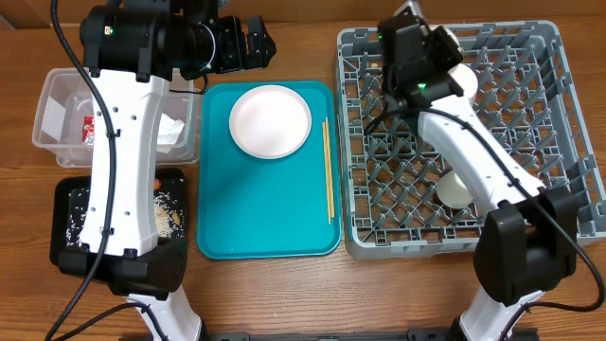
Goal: Sort waste into correct bins and load items into the dishwasher
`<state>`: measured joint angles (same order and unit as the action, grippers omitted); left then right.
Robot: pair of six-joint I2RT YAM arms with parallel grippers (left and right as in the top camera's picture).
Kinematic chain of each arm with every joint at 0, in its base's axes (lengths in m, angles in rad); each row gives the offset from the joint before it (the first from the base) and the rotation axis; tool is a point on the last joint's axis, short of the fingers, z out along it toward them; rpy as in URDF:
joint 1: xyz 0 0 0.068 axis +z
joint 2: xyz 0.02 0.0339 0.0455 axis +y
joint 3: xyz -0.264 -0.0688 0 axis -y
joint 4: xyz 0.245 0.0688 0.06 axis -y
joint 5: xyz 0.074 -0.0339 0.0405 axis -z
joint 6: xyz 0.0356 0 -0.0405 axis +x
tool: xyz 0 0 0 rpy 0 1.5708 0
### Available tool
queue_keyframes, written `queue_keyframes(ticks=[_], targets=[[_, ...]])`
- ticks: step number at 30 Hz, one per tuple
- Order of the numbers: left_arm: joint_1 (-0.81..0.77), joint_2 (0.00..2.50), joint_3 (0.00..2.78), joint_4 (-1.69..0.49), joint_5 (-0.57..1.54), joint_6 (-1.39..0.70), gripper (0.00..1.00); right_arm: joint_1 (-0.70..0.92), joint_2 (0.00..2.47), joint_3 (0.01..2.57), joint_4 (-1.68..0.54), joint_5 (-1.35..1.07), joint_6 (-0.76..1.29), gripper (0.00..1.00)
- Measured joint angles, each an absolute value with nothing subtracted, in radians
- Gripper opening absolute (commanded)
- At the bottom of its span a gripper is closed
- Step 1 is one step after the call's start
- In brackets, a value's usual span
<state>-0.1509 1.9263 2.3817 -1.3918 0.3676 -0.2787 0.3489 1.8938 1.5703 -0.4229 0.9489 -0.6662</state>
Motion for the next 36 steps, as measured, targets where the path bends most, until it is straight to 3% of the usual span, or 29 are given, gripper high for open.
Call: queue_keyframes(ticks=[23, 36], targets=[[-0.151, 1.926, 2.382, -1.392, 0.368, -0.279, 1.00, 0.406, 2.006, 1.570, -0.373, 1.146, -0.847, 0.04], [-0.151, 1.926, 2.382, -1.392, 0.368, -0.279, 1.00, 0.427, 2.006, 1.570, -0.489, 1.153, -0.793, 0.04]])
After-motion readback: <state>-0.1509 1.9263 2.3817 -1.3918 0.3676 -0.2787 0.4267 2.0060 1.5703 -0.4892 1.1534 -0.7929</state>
